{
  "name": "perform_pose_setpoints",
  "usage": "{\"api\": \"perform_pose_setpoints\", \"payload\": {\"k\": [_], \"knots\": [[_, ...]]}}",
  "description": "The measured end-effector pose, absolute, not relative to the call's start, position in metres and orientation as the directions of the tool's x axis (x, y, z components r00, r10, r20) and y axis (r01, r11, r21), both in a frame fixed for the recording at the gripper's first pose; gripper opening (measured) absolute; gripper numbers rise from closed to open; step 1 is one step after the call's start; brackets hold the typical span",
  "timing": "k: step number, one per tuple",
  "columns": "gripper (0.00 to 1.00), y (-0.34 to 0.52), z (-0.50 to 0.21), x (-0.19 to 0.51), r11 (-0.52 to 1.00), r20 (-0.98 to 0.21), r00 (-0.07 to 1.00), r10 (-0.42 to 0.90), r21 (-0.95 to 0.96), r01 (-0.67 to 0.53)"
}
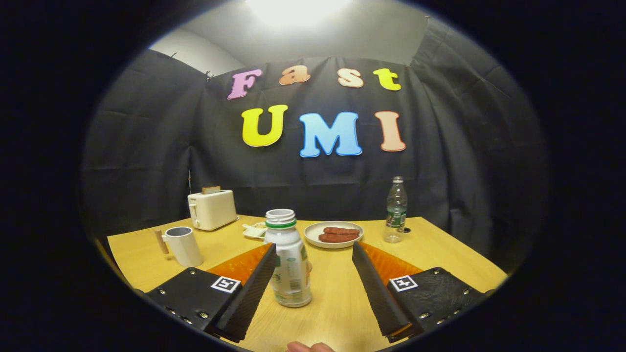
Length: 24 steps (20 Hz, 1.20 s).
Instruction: Take the bottle from table, then pour the juice into the cup, finally place the bottle on the coaster
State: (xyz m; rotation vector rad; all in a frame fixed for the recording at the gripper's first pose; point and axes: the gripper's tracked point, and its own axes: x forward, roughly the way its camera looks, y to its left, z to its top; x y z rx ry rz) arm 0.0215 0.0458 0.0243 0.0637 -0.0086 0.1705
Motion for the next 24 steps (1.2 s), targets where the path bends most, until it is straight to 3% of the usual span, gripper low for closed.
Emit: {"api": "perform_pose_setpoints", "payload": {"k": [7, 20, 22, 24], "knots": [[0.95, 0.075, 0.007, 0.040, 0.990, -0.009, 0.990, 0.139, 0.040, -0.138], [0.95, 0.081, -0.026, 0.091, 0.999, -0.122, 0.992, -0.034, -0.037, 0.030], [0.76, 0.080, -0.025, 0.094, 0.998, -0.131, 0.990, -0.048, -0.052, 0.042], [0.75, 0.087, -0.020, 0.095, 0.998, -0.142, 0.989, -0.042, -0.047, 0.036]]}}
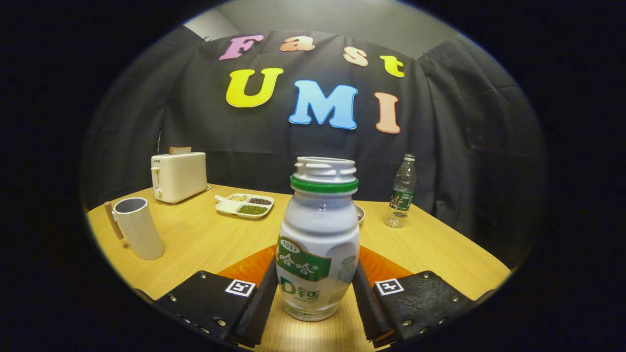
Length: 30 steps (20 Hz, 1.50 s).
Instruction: Take the bottle from table, then pour the juice into the cup, finally place the bottle on the coaster
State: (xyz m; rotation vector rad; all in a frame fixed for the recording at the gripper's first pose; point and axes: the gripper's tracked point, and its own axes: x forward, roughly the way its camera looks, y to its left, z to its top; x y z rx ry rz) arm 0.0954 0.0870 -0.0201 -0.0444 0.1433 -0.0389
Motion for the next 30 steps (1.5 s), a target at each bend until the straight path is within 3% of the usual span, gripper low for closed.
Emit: {"api": "perform_pose_setpoints", "payload": {"k": [10, 21, 30], "knots": [[0.71, 0.144, 0.013, 0.119, 0.934, -0.140, 0.990, -0.012, -0.354, -0.038], [0.72, 0.209, 0.009, 0.123, 0.739, -0.144, 0.989, 0.021, -0.665, -0.112], [0.71, 0.246, 0.005, 0.120, 0.511, -0.096, 0.995, 0.030, -0.854, -0.098]]}}
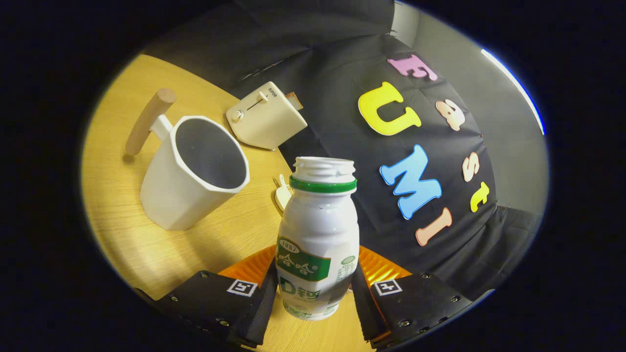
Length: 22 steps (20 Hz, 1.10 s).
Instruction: Take the bottle from table, then pour the juice into the cup, finally place the bottle on the coaster
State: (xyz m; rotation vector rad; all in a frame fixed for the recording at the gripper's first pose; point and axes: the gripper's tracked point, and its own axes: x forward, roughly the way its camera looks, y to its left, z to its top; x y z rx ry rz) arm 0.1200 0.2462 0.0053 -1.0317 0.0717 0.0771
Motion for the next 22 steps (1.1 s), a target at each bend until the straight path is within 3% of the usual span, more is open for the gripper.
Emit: {"api": "perform_pose_setpoints", "payload": {"k": [22], "knots": [[0.71, 0.2452, 0.0124, 0.1247, 0.197, 0.016, 0.999, -0.039, -0.980, 0.023]]}}
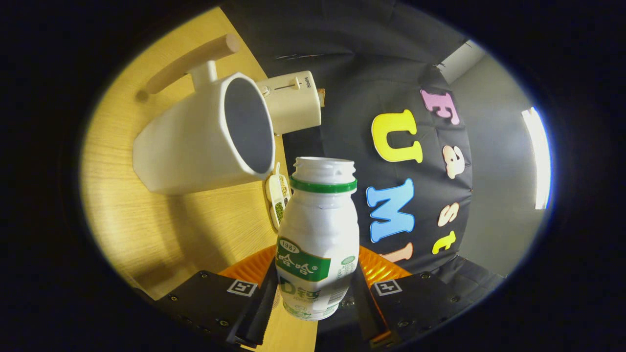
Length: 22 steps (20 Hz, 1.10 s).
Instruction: Take the bottle from table, then pour the juice into the cup, finally place the bottle on the coaster
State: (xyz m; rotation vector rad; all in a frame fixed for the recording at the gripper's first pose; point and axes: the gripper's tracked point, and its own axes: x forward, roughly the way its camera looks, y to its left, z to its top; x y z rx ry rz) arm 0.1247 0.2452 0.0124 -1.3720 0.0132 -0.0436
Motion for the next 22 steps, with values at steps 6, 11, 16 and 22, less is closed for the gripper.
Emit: {"api": "perform_pose_setpoints", "payload": {"k": [6, 11, 16, 22], "knots": [[0.72, 0.2452, 0.0173, 0.1275, 0.098, 0.045, 0.998, -0.049, -0.994, 0.050], [0.71, 0.2450, 0.0195, 0.1288, 0.040, 0.077, 0.996, -0.054, -0.996, 0.079], [0.71, 0.2485, 0.0218, 0.1271, -0.027, 0.101, 0.994, -0.047, -0.995, 0.100], [0.71, 0.2486, 0.0217, 0.1278, -0.077, 0.103, 0.993, -0.049, -0.992, 0.099]]}}
